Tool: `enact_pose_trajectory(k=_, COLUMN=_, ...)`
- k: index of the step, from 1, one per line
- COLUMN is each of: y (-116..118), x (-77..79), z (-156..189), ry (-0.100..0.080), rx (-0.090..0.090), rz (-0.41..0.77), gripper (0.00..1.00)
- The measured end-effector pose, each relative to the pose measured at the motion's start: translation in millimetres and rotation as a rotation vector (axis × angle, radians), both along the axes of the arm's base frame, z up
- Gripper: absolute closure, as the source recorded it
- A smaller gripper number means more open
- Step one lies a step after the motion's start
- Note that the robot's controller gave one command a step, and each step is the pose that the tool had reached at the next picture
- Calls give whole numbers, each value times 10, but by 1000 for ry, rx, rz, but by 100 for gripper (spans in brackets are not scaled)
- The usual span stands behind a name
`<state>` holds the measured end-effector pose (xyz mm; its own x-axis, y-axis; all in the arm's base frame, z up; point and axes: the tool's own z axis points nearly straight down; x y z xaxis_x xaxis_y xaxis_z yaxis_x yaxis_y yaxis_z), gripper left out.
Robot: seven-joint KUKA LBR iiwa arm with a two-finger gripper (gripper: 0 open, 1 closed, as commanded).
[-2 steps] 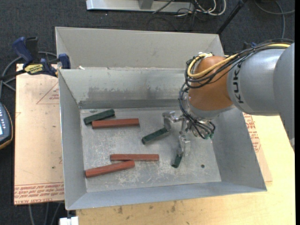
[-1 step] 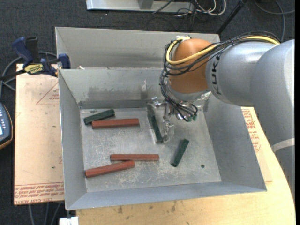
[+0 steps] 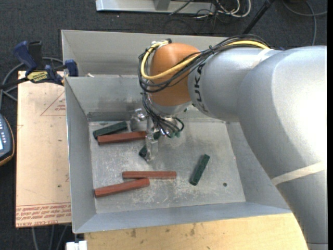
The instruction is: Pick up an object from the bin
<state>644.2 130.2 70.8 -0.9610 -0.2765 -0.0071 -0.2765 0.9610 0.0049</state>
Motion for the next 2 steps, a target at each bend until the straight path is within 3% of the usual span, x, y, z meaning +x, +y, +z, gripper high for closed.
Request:
enact_pose_trajectory(k=1, y=-60, x=4, z=-3, ry=2, rx=-4, rz=-7, gripper=100)
enact_pose_trajectory(k=2, y=411, x=-36, z=1310, ry=-7, rx=-3, rz=165, gripper=100)
